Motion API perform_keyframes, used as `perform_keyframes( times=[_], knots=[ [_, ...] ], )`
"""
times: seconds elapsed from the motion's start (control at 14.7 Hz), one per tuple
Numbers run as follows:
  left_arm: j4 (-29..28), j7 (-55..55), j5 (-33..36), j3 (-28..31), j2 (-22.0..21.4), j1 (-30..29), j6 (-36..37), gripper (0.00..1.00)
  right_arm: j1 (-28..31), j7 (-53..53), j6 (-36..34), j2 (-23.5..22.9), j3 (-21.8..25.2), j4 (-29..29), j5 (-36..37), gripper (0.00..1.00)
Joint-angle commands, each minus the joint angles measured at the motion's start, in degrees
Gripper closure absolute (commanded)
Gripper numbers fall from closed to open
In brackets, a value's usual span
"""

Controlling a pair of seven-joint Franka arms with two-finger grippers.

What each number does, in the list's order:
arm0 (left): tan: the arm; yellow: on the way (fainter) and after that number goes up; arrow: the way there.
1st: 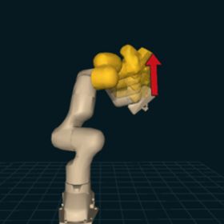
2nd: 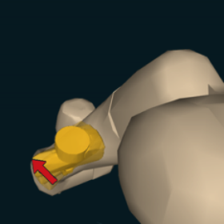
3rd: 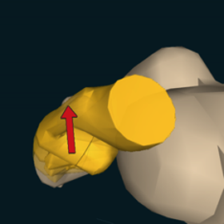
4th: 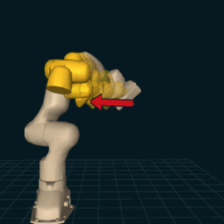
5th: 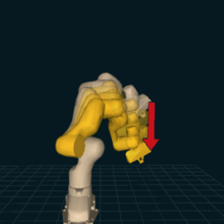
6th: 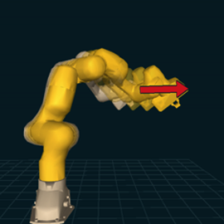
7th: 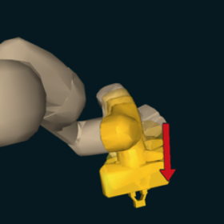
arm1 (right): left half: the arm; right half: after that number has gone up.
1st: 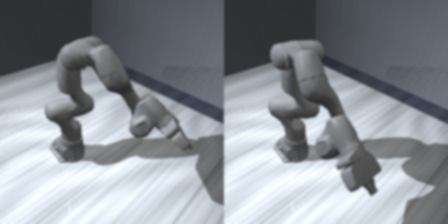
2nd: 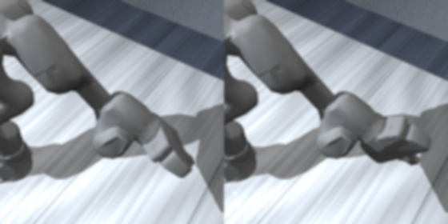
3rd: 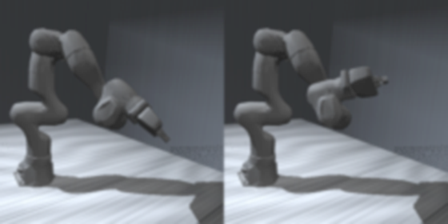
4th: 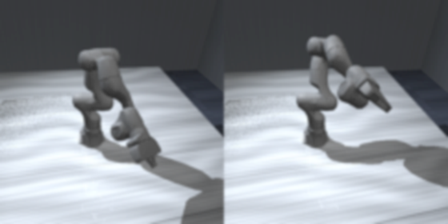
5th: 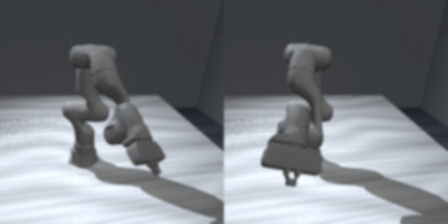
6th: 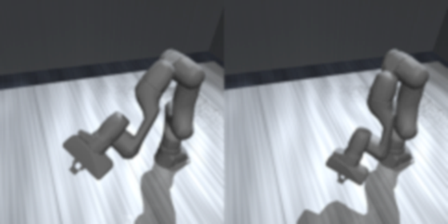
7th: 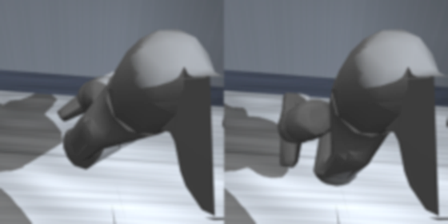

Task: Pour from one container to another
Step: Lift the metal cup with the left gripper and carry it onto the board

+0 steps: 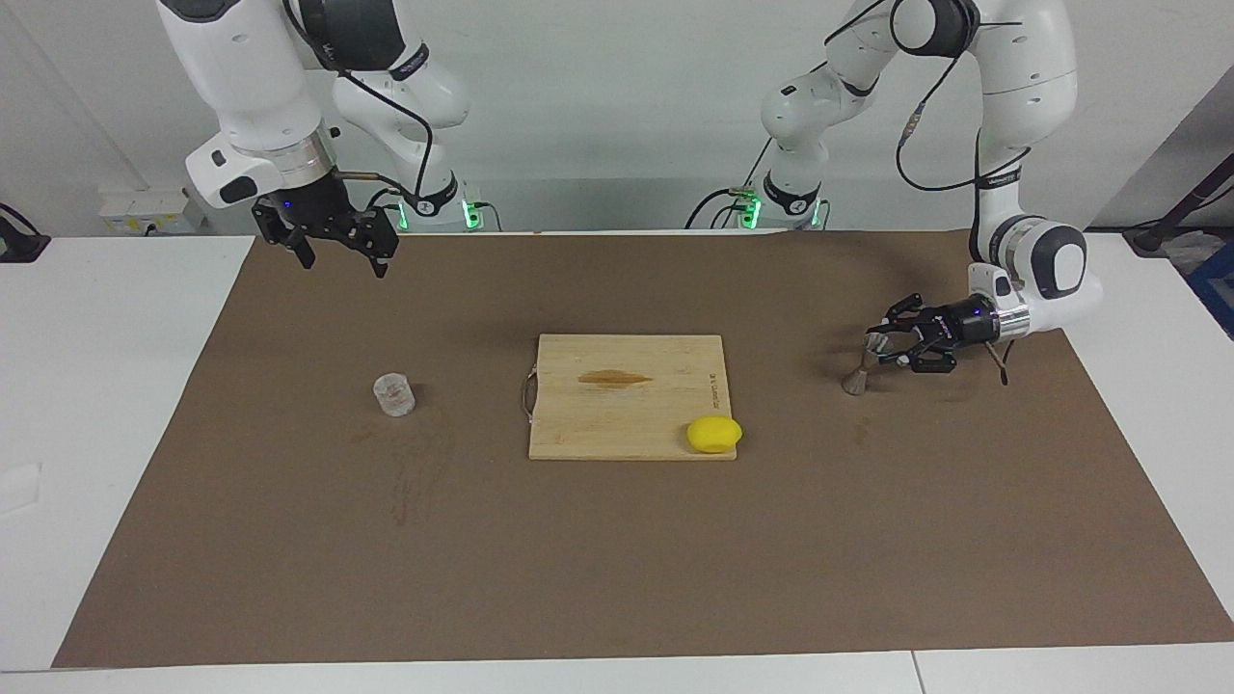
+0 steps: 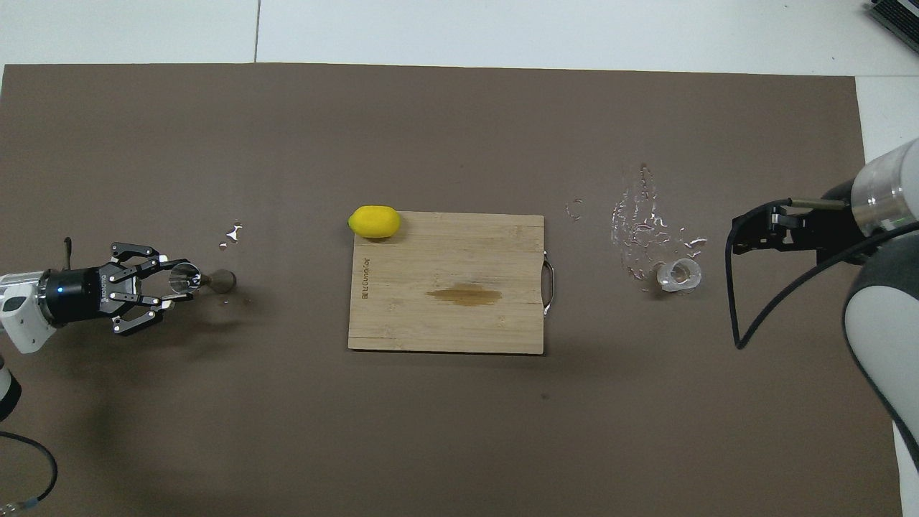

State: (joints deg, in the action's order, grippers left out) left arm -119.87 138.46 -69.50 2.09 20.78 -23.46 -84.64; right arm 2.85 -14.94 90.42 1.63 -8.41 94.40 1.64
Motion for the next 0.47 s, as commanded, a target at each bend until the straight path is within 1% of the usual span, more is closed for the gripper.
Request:
perform_keyframes(
  times=[0.0,0.2,0.41],
  knots=[
    [0.3,-0.4,-1.3,-0.3,-0.7,2.2,0.3,0.79,0.8,1.3,1.2,1.3,-0.4,1.6,0.0,0.00],
    [0.1,-0.8,-2.7,-0.5,-1.4,6.6,1.7,0.81,0.8,1.3,1.2,1.3,-0.4,1.6,0.0,0.00],
    [-1.1,-3.6,-5.7,-0.5,-4.1,11.7,1.8,0.81,0.8,1.3,1.2,1.4,-0.4,1.6,0.0,0.00]
  ],
)
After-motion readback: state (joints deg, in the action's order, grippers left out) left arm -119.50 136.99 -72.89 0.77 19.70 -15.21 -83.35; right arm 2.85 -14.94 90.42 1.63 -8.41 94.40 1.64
